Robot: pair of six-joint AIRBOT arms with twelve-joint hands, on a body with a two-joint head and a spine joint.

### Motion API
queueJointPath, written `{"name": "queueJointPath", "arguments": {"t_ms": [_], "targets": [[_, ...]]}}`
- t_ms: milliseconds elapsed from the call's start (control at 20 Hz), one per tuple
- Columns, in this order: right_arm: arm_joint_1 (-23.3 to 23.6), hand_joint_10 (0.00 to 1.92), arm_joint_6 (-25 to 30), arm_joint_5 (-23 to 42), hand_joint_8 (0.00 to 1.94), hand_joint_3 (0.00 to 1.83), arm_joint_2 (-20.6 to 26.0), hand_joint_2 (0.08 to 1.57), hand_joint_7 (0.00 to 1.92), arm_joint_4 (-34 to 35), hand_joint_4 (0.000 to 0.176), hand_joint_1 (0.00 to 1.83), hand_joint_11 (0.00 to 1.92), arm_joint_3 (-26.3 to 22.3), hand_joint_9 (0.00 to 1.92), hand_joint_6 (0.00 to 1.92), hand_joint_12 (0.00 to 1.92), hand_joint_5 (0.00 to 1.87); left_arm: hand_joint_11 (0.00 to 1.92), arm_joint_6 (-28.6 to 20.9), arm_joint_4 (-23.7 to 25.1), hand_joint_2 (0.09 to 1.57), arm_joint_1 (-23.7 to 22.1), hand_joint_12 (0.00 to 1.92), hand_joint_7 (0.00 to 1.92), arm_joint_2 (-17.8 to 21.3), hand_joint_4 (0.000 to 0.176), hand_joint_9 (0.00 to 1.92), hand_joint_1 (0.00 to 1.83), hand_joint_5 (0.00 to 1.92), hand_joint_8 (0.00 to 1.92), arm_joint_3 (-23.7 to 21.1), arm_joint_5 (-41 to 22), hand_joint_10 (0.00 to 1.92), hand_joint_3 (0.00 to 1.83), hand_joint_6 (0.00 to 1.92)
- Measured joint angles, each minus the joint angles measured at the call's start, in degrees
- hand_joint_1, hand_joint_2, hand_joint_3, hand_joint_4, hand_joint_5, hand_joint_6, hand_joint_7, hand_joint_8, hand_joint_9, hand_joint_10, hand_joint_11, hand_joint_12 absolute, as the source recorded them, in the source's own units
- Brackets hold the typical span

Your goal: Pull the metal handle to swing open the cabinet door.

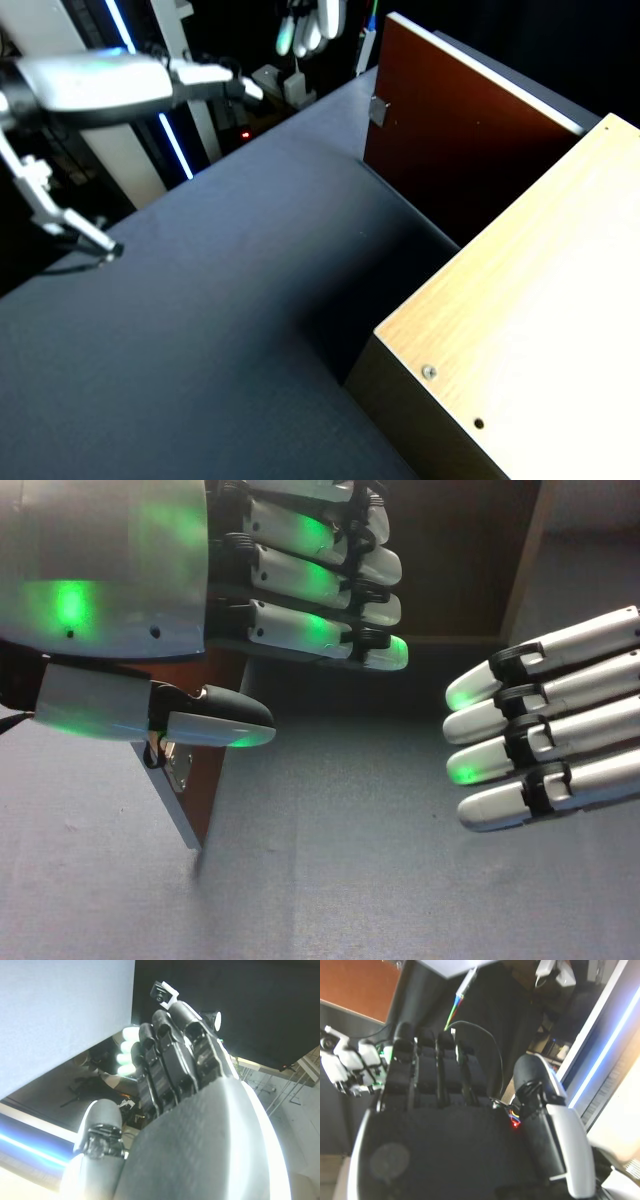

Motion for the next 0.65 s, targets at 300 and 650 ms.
{"name": "queueJointPath", "arguments": {"t_ms": [300,650], "targets": [[5.3,0.00,2.0,0.0,0.00,0.00,0.2,1.47,0.17,-3.3,0.000,0.00,0.00,-1.0,0.14,0.00,0.48,0.13,0.14,0.0,0.0,1.55,0.0,0.80,0.53,0.0,0.000,0.49,0.00,0.47,0.00,0.0,0.0,0.00,0.00,0.00],[8.7,0.00,2.1,-0.2,0.00,0.00,-0.3,1.47,0.16,-8.2,0.000,0.00,0.00,-0.5,0.14,0.00,0.46,0.12,0.14,0.0,0.0,1.55,0.0,0.81,0.53,0.0,0.000,0.49,0.00,0.47,0.00,0.0,0.0,0.00,0.00,0.00]]}}
